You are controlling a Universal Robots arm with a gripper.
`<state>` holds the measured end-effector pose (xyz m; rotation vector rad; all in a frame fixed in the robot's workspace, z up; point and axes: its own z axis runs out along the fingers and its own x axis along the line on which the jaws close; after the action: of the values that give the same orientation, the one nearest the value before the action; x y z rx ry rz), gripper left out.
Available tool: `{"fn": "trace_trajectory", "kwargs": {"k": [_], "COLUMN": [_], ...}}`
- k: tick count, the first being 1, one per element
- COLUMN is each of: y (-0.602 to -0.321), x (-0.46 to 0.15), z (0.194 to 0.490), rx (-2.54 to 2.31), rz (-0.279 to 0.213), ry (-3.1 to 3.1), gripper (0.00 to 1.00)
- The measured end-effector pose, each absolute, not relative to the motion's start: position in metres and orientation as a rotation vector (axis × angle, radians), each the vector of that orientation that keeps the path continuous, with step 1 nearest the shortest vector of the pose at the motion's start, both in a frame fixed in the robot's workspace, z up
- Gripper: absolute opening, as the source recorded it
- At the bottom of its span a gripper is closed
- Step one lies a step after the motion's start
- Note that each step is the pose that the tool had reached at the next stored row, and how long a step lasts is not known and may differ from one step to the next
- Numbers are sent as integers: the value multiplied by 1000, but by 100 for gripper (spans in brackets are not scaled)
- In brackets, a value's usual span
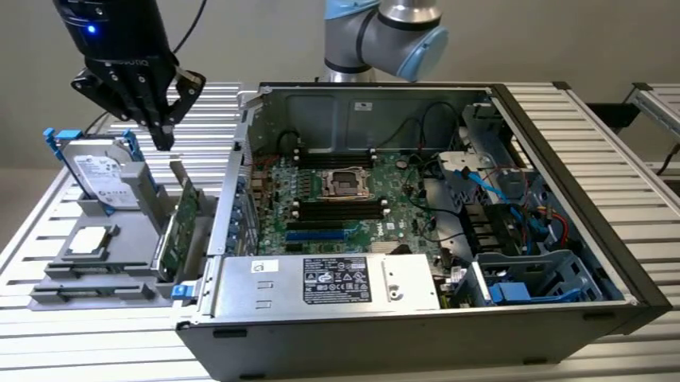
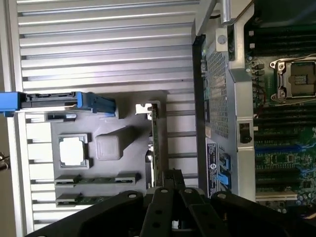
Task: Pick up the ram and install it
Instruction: 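Reach for the ram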
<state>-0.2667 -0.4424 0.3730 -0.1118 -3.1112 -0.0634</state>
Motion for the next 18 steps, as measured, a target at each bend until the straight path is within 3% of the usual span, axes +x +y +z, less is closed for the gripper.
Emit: {"fn": "trace_trajectory", "kwargs": {"k": [18], "y": [-466], "x": [-322], "z": [359], "rx": [-112], "rz": [-63], "ry": [-3105], "gripper": [11]}}
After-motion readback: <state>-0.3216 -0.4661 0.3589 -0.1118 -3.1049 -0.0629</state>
